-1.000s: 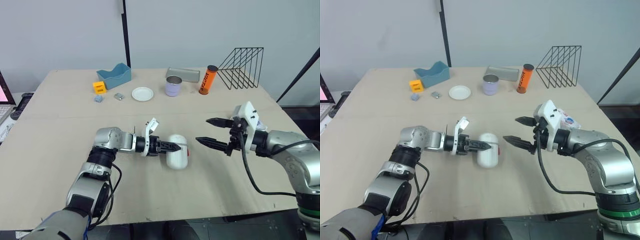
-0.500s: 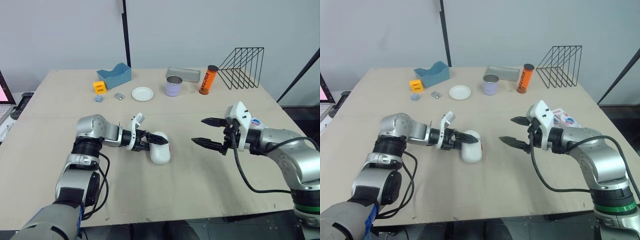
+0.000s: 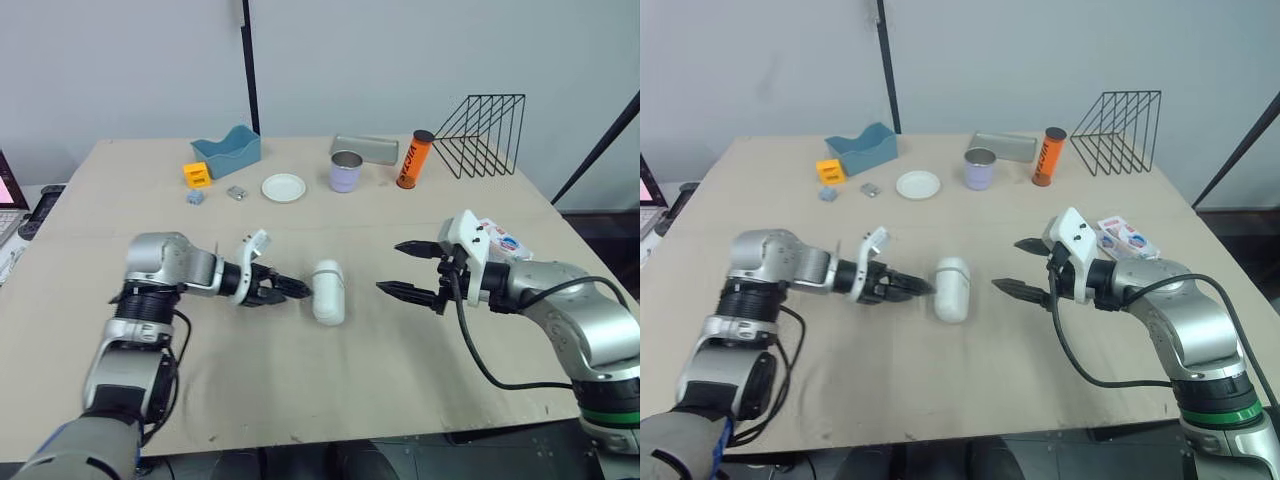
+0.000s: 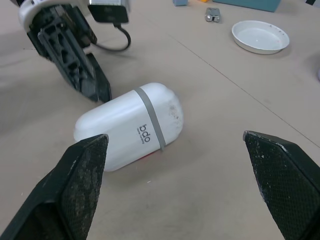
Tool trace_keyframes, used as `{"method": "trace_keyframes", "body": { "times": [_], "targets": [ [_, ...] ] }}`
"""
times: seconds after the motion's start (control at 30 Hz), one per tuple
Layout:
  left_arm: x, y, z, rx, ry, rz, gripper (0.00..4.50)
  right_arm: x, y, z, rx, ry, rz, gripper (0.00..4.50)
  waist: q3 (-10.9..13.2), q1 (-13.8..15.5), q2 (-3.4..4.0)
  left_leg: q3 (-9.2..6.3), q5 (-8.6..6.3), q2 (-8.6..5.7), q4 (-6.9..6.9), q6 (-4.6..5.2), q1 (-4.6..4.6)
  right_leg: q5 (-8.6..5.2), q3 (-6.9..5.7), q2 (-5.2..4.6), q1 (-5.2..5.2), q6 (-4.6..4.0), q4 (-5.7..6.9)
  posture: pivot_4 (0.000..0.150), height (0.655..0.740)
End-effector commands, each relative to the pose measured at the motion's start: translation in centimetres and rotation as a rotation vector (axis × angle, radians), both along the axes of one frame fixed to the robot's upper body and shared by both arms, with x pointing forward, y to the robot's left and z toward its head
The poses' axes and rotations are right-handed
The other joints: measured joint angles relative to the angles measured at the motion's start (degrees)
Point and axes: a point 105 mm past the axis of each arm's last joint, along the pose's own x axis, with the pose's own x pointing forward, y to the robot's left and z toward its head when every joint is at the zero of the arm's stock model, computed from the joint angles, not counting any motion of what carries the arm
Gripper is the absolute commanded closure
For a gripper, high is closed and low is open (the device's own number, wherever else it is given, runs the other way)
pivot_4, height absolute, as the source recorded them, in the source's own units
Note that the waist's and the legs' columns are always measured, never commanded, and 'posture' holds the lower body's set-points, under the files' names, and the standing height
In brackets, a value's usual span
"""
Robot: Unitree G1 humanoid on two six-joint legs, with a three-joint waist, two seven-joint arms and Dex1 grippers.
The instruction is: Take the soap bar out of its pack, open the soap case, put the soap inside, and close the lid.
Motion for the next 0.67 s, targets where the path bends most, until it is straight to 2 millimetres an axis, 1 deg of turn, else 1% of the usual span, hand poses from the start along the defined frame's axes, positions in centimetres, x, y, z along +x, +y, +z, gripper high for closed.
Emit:
{"method": "trace_keyframes", "body": {
  "times": [0.03, 0.1, 0.2, 0.33, 0.37, 0.4, 0.47, 0.5, 0.53, 0.57, 0.6, 0.67],
  "targets": [
    [-0.1, 1.0, 1.3, -0.006, -0.078, -0.008, 0.08, -0.3, 0.2, 1.7, 0.016, -0.063, 0.021, 0.00, 0.00, 0.07, 0.00, 0.02, 0.00, -0.01, 0.00, 0.00, 0.00, 0.00, 0.01, -0.02, 0.00, 0.00, 0.00, 0.150, 0.7393],
    [0.0, 1.8, 2.0, -0.017, -0.117, 0.009, 0.08, -0.3, 0.2, 1.7, 0.017, -0.062, 0.022, 0.00, 0.00, 0.17, 0.00, 0.02, 0.00, -0.04, 0.00, 0.00, -0.01, 0.00, 0.00, -0.10, 0.01, 0.00, 0.00, 0.150, 0.7393],
    [-0.5, 3.4, 4.0, -0.061, -0.279, -0.013, 0.08, -0.4, 0.2, 1.5, 0.013, -0.055, 0.026, 0.00, 0.00, 0.11, -0.01, 0.05, 0.00, -0.06, 0.01, 0.00, -0.02, 0.00, 0.01, -0.16, 0.01, 0.01, -0.01, 0.150, 0.7393],
    [-1.6, 5.4, 6.1, -0.046, -0.734, -0.072, 0.08, -0.7, 0.1, 1.5, 0.014, -0.055, 0.040, 0.00, 0.00, 0.07, 0.02, 0.09, -0.01, 0.02, -0.07, -0.03, 0.05, -0.04, 0.03, -0.19, -0.01, -0.14, 0.00, 0.150, 0.7393],
    [-1.9, 6.1, 6.2, -0.018, -0.798, -0.068, 0.08, -0.8, 0.0, 1.5, 0.013, -0.057, 0.044, 0.00, -0.02, 0.10, 0.05, 0.11, 0.00, 0.07, -0.12, -0.04, 0.08, -0.06, 0.04, -0.23, 0.00, -0.19, 0.00, 0.150, 0.7393],
    [-2.5, 6.5, 6.5, -0.038, -0.830, -0.057, 0.08, -1.0, -0.2, 1.4, 0.007, -0.053, 0.045, 0.00, -0.02, 0.13, 0.04, 0.12, 0.00, 0.08, -0.13, -0.04, 0.11, -0.07, 0.03, -0.28, 0.01, -0.21, 0.00, 0.150, 0.7393],
    [-3.8, 7.4, 5.8, 0.049, -0.901, -0.088, 0.08, -1.3, -0.5, 1.1, -0.015, -0.045, 0.042, 0.00, -0.01, 0.13, 0.02, 0.11, 0.00, 0.10, -0.12, -0.04, 0.08, -0.08, 0.02, -0.29, 0.01, -0.24, -0.01, 0.150, 0.7393],
    [-4.5, 7.6, 5.0, 0.107, -0.932, -0.126, 0.08, -1.4, -0.7, 0.7, -0.029, -0.039, 0.041, 0.00, 0.00, 0.21, 0.01, 0.11, 0.00, 0.10, -0.12, -0.04, 0.07, -0.10, 0.02, -0.29, 0.01, -0.26, -0.01, 0.150, 0.7393],
    [-5.2, 8.0, 3.7, 0.184, -0.937, -0.176, 0.08, -1.7, -0.8, 0.4, -0.040, -0.031, 0.043, 0.00, -0.01, 0.31, 0.03, 0.17, 0.00, 0.10, -0.11, -0.04, 0.08, -0.21, 0.04, -0.33, 0.00, -0.46, -0.06, 0.150, 0.7393],
    [-6.1, 8.2, 2.7, 0.196, -0.930, -0.193, 0.08, -1.8, -0.8, -0.1, -0.043, -0.021, 0.042, 0.00, 0.00, 0.43, 0.02, 0.14, 0.00, 0.06, -0.11, -0.04, 0.11, -0.25, 0.01, -0.38, 0.08, -0.45, -0.05, 0.150, 0.7393],
    [-6.7, 8.3, 2.1, 0.191, -0.925, -0.193, 0.08, -1.9, -0.8, -0.3, -0.044, -0.015, 0.040, 0.00, 0.00, 0.48, 0.00, 0.13, 0.00, 0.05, -0.10, -0.04, 0.10, -0.26, -0.03, -0.40, 0.08, -0.44, -0.04, 0.150, 0.7393],
    [-7.3, 8.4, 1.2, 0.220, -0.958, -0.205, 0.08, -1.9, -0.8, -0.9, -0.044, -0.007, 0.036, 0.00, 0.00, 0.48, 0.00, 0.19, 0.00, 0.08, -0.08, -0.04, 0.07, -0.22, -0.03, -0.42, 0.07, -0.46, -0.09, 0.150, 0.7393]
  ]
}}
